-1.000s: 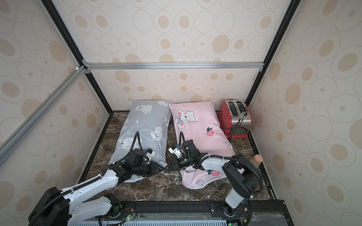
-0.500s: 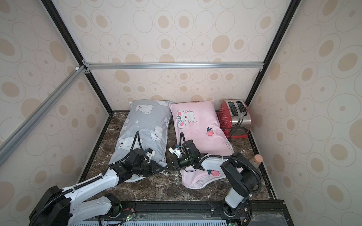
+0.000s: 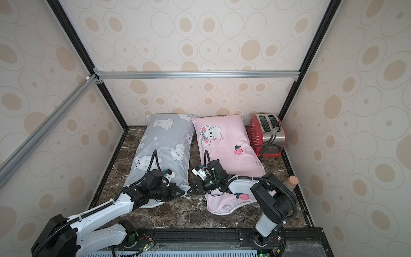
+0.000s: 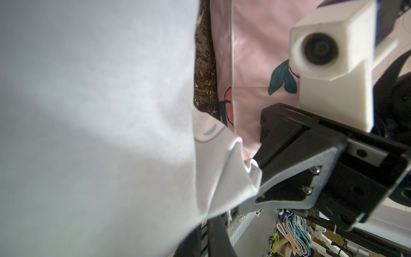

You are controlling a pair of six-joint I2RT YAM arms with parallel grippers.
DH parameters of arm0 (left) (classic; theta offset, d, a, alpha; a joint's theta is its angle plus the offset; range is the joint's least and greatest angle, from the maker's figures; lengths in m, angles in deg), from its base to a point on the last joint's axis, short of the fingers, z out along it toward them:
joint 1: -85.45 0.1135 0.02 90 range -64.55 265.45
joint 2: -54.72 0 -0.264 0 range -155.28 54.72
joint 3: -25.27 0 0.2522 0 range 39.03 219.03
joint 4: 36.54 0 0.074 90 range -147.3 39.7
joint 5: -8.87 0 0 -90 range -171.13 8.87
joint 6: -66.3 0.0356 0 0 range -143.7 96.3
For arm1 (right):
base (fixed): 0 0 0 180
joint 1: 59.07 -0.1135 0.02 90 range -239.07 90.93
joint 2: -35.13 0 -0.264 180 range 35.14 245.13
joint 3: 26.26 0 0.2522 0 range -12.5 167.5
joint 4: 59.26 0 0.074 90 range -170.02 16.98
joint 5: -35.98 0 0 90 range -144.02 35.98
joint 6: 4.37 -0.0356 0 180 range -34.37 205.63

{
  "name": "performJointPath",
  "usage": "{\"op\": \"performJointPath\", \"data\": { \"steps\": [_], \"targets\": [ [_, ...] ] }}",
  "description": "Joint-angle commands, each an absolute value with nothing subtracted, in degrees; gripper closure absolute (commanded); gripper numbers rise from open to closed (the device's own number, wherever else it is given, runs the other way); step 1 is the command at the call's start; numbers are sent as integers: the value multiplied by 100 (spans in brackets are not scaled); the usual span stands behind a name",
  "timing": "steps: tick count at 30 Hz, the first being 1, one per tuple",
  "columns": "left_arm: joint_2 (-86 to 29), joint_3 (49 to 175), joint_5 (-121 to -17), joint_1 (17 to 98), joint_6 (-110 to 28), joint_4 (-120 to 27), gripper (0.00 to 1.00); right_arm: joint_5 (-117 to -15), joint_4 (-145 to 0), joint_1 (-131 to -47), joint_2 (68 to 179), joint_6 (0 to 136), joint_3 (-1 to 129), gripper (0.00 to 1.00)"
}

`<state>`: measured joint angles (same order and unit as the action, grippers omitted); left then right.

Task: Zip up pillowcases
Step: Zip the zipper on the pillowcase.

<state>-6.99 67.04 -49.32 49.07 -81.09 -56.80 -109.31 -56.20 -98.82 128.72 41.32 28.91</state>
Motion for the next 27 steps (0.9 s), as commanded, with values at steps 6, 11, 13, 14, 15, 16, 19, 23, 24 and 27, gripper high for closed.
{"op": "performJointPath", "data": {
  "steps": [6, 11, 13, 14, 15, 16, 19, 23, 24, 27],
  "targets": [
    [-760, 6926, -5008, 4872, -8048, -5680, 95, -10860, -5523, -9847, 12910, 4143, 2783, 100],
    [-798, 6972, -5075, 4871, -8031, -5680, 96, -10869, -5499, -9844, 12917, 4127, 2771, 100],
    [-803, 6996, -5120, 4872, -8013, -5684, 94, -10885, -5417, -9849, 12932, 4079, 2751, 100],
    [-830, 6997, -5133, 4867, -8013, -5673, 91, -10895, -5358, -9849, 12943, 4049, 2732, 100],
    [-847, 6997, -5138, 4871, -8013, -5639, 91, -10903, -5332, -9851, 12949, 4031, 2725, 100],
    [-878, 6992, -5127, 4871, -8029, -5590, 90, -10907, -5293, -9847, 12953, 4013, 2729, 100],
    [-955, 7038, -5091, 4870, -8013, -5539, 90, -10913, -5224, -9845, 12960, 3976, 2714, 100],
    [-985, 7084, -5087, 4871, -7991, -5548, 89, -10930, -5175, -9849, 12971, 3949, 2692, 100],
    [-984, 7084, -5088, 4871, -7987, -5540, 89, -10932, -5182, -9849, 12971, 3948, 2688, 100],
    [-959, 7070, -5131, 4870, -7996, -5540, 91, -10931, -5182, -9847, 12971, 3958, 2688, 100]
  ]
}}
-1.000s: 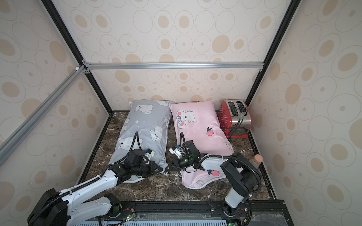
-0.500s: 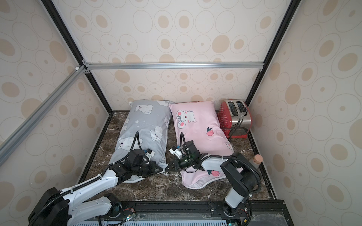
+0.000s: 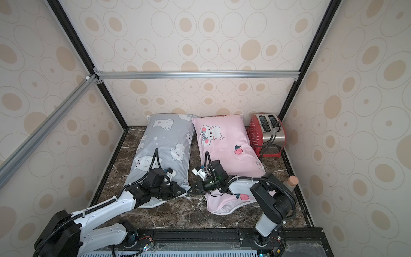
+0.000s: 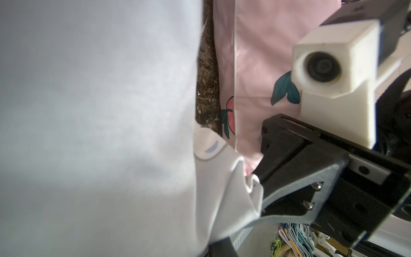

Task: Zip up pillowcases
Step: Zip the zipper on the pillowcase.

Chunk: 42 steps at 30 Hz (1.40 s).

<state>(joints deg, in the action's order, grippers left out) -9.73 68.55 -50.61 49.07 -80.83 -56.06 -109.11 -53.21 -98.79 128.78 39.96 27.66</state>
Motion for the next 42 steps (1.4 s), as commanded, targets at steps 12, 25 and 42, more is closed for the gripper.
{"op": "performJointPath", "data": {
  "steps": [12, 25, 42],
  "targets": [
    [-834, 7071, -5211, 4882, -7964, -5680, 100, -10891, -5192, -9815, 12944, 3966, 2648, 100],
    [-879, 7053, -5160, 4977, -7982, -5618, 100, -10554, -5752, -9922, 13139, 4194, 2993, 76],
    [-631, 6729, -4951, 5132, -8156, -5393, 98, -10350, -5787, -10032, 13314, 4050, 3050, 88]
  ]
}}
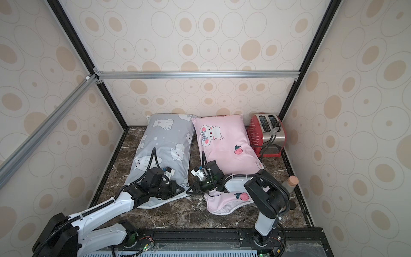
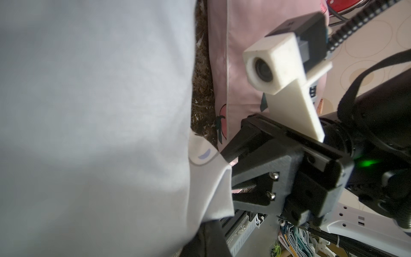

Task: Zip up pillowcases
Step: Zip the zipper on the pillowcase.

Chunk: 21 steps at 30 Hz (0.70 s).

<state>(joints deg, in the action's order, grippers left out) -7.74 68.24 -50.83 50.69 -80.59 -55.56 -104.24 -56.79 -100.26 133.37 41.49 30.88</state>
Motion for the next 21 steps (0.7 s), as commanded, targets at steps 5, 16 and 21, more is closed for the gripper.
{"op": "performJointPath", "data": {
  "steps": [5, 16, 21],
  "targets": [
    [-547, 6485, -4620, 5126, -8342, -5055, 85, -10600, -4671, -9947, 13400, 3319, 2749, 95],
    [-703, 6467, -4676, 5161, -8381, -4941, 63, -10937, -3522, -9881, 13500, 2691, 2529, 97],
    [-780, 6501, -4735, 5168, -8408, -4812, 65, -11031, -3391, -9892, 13553, 2626, 2532, 96]
  ]
}}
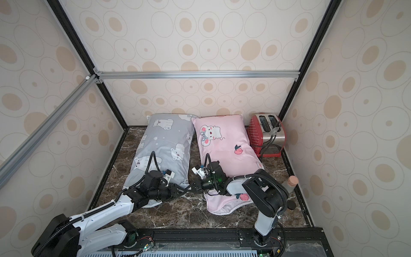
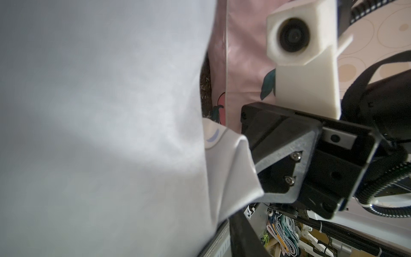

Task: Zip up pillowcases
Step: Zip the zipper on the pillowcase.

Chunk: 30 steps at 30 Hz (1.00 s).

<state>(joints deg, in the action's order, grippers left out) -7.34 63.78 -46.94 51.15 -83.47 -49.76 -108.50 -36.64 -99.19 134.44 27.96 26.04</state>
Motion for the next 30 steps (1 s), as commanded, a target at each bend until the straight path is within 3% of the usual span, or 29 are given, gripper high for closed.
{"op": "performJointPath", "data": {
  "steps": [1, 30],
  "targets": [
    [-785, 6508, -4746, 5167, -8408, -4795, 66, -11036, -3398, -9897, 13573, 2631, 2543, 97],
    [-634, 6565, -4857, 5305, -8400, -4931, 79, -10910, -3756, -9916, 13730, 2907, 2616, 97]
  ]
}}
